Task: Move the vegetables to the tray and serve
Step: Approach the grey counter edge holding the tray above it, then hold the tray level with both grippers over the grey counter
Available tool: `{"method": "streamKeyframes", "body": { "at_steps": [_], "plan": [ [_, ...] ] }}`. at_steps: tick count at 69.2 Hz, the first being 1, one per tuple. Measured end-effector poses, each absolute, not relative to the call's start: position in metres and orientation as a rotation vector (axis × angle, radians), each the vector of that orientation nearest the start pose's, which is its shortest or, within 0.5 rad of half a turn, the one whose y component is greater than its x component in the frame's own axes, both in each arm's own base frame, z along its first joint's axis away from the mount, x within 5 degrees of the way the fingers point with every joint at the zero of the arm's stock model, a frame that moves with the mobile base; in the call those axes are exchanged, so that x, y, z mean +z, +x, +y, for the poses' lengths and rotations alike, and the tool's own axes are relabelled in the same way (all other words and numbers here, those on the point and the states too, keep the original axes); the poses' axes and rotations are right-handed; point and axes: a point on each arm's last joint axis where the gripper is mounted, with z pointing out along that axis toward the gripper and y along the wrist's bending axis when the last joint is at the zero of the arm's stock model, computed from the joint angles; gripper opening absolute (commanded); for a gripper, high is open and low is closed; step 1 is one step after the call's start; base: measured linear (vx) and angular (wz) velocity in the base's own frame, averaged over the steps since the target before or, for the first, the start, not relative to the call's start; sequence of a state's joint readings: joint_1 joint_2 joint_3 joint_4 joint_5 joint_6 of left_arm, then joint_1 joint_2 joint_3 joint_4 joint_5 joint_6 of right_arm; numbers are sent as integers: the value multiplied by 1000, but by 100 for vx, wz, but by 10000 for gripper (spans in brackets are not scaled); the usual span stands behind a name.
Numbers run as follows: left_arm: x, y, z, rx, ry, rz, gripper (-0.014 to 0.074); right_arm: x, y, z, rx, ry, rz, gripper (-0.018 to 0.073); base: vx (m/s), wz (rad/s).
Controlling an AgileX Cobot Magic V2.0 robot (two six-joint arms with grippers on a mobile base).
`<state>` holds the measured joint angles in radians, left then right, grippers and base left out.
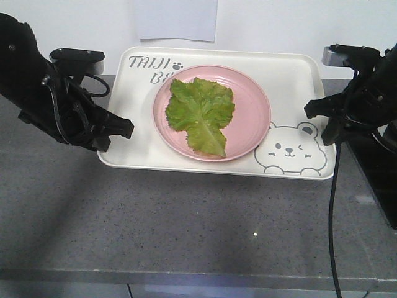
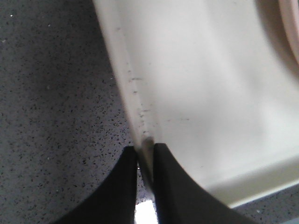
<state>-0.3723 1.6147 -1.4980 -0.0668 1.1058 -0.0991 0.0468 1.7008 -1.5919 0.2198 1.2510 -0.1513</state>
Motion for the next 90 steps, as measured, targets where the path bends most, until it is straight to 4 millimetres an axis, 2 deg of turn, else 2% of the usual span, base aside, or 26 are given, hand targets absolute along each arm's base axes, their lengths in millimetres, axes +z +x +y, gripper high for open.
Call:
{"method": "streamKeyframes", "body": {
  "at_steps": [90],
  "plan": [
    [336, 315, -129, -229, 348, 2702, -7, 330, 351, 35, 286, -226, 2811, -6, 5, -3]
  ]
}}
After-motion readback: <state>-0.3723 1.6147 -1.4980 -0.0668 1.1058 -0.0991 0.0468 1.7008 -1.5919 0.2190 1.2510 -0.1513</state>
